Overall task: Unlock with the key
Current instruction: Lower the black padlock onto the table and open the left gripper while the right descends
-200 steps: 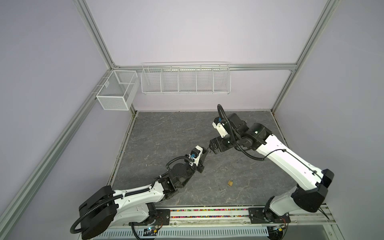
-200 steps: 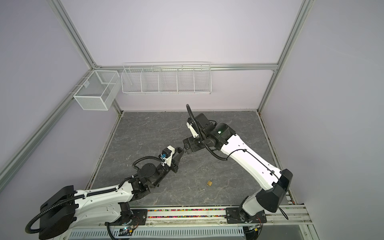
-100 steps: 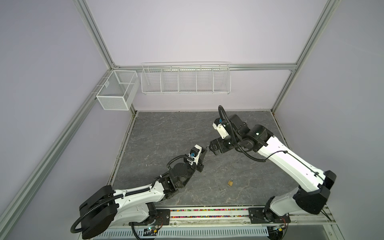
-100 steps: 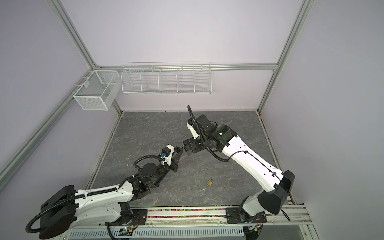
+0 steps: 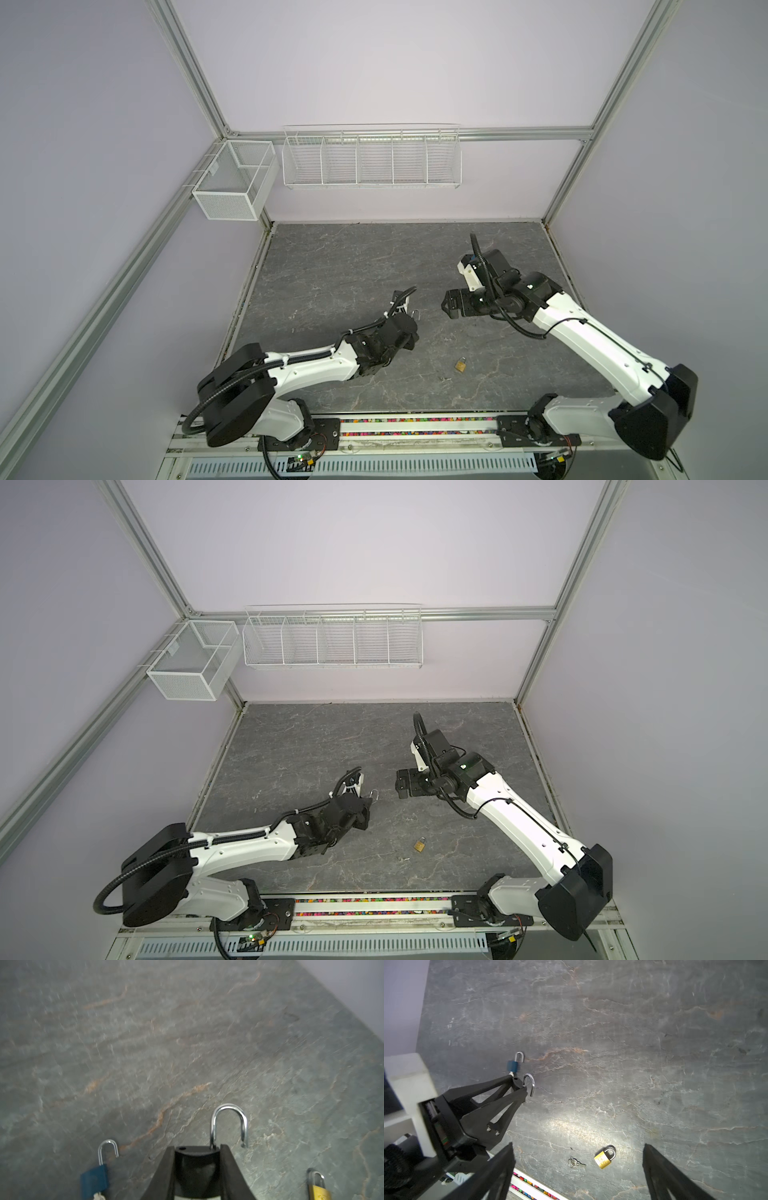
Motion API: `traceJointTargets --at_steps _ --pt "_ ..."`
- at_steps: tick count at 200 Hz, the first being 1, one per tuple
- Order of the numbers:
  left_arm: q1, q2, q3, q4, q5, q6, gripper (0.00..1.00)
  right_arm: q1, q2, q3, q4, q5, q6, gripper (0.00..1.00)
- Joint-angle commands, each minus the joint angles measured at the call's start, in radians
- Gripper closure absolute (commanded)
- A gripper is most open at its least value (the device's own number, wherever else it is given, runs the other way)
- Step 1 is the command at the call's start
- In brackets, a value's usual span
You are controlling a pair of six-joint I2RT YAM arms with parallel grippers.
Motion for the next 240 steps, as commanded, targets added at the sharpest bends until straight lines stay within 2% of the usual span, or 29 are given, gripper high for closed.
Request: traceJointTargets --at_steps 1,31,69,114,121,134,146,178,199,213,240 --pt "0.017 0.12 0.123 -0.212 0.045 -0.174 1.0 -0.026 -0.034 -0.044 0.078 -0.039 0.055 0.03" --pt "0.03 0.261 0.251 -0.371 0.023 -0.215 1.0 -0.043 -0.032 -0.079 0.082 -0.028 0.051 0.03" --pt "0.084 0.321 0.252 -0.381 0.102 -0.247 1.0 -0.069 -0.033 -0.102 0.079 -0.013 0.057 0.03" --pt "0.094 0.344 0.267 -0.411 0.095 -0.283 1.0 -0.072 -0.038 -0.111 0.071 -0.002 0.053 0.03" --pt "0.097 0.34 0.267 -0.412 0.101 -0.284 0.91 -0.073 -0.037 -0.111 0.068 -0.001 0.051 0.03" --pt "0.099 0.327 0.266 -0.417 0.11 -0.285 0.7 -0.072 -0.035 -0.111 0.06 0.002 0.049 0.03" --pt "0.099 0.306 0.267 -0.42 0.125 -0.28 0.62 -0.07 -0.032 -0.106 0.045 0.0 0.05 0.03" --pt "0.099 0.179 0.256 -0.428 0.142 -0.295 0.34 -0.033 -0.038 -0.089 -0.016 0.008 0.082 0.03" --pt "0.099 0.057 0.21 -0.401 0.156 -0.3 0.31 0.027 -0.041 -0.112 -0.048 0.008 0.179 0.04" --pt "0.102 -0.031 0.181 -0.407 0.142 -0.312 0.32 0.103 -0.046 -0.136 -0.049 0.026 0.269 0.05" --pt "0.111 -0.188 0.113 -0.397 0.089 -0.288 0.32 0.229 -0.036 -0.236 0.033 0.016 0.468 0.09"
